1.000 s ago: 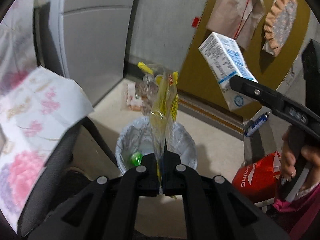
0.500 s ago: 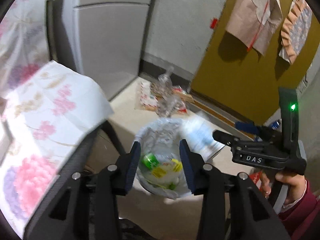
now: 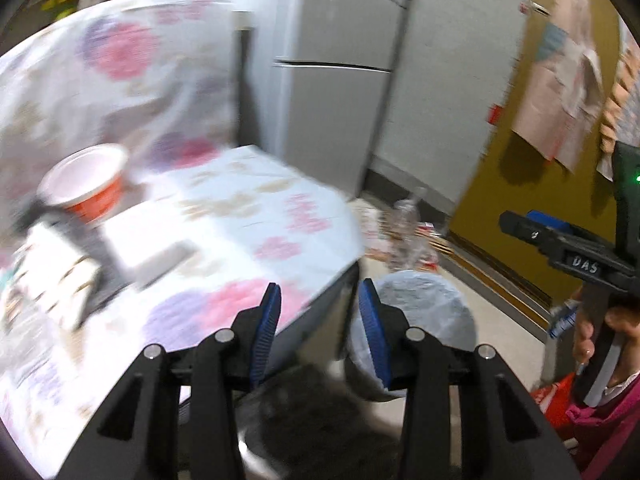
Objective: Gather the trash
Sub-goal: 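Return both tools to the chair and grasp the white sponge with the right tool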
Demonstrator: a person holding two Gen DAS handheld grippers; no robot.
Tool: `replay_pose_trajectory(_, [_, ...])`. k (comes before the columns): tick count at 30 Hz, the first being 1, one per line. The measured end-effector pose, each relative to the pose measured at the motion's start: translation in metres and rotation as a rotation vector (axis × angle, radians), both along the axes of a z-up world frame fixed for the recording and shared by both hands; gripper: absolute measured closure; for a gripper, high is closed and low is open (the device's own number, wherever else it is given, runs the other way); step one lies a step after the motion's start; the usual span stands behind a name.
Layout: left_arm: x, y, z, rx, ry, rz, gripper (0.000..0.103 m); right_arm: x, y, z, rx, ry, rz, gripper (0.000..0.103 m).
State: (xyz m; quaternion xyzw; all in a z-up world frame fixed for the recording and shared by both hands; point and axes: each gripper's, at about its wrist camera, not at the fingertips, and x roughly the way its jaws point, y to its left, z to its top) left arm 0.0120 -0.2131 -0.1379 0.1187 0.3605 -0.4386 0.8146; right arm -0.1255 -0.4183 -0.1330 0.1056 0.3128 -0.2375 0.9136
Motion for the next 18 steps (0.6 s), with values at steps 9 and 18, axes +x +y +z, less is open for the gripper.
replay_pose_trajectory(9, [0.038, 0.129, -0.001, 0.041, -0.008, 0.357, 0.058, 0.096, 0.102, -0.009, -0.002, 0.041, 0.339, 0.016])
replay_pose_trajectory(18, [0.067, 0.202, -0.004, 0.057, 0.003, 0.576, 0.057, 0.177, 0.145, -0.039, -0.024, 0.110, 0.494, 0.016])
